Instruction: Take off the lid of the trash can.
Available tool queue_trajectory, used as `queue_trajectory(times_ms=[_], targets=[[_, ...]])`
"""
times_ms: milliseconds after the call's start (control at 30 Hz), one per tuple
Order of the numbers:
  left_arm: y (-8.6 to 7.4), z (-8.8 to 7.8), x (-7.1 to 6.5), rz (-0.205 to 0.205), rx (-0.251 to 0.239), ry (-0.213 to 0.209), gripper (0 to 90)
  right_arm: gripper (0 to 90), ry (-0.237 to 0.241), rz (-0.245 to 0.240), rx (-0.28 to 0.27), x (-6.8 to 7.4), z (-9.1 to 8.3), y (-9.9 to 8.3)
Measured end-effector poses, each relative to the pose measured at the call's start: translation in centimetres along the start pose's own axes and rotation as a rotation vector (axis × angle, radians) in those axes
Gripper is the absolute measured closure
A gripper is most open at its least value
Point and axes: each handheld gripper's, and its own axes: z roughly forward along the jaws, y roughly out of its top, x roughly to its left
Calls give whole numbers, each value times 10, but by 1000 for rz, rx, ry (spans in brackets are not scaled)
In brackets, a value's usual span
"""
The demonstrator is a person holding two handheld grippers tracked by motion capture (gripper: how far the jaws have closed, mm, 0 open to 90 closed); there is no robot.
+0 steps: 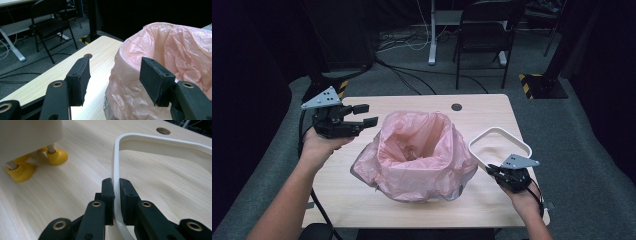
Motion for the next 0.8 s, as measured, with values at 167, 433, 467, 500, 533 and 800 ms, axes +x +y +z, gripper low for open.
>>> queue_trajectory(times_ms=[167,433,467,500,533,800], targets=[[-1,-1,1,-6,-6,0,412,823,18,14,17,-1,5,-5],[0,-1,1,-3,-6,-1,412,823,30,34,31,-5,11,-16],[0,-1,1,-4,-6,-2,412,823,33,38,35,-5,11,-17],[1,0,1,-4,-5,-1,412,822,36,40,39,-5,13,-18],[1,0,1,-4,-5,-1,412,822,38,37,44,-6,14,-19],[2,2,0,0,-1,-5,412,822,35,43,56,-8,17,-24]])
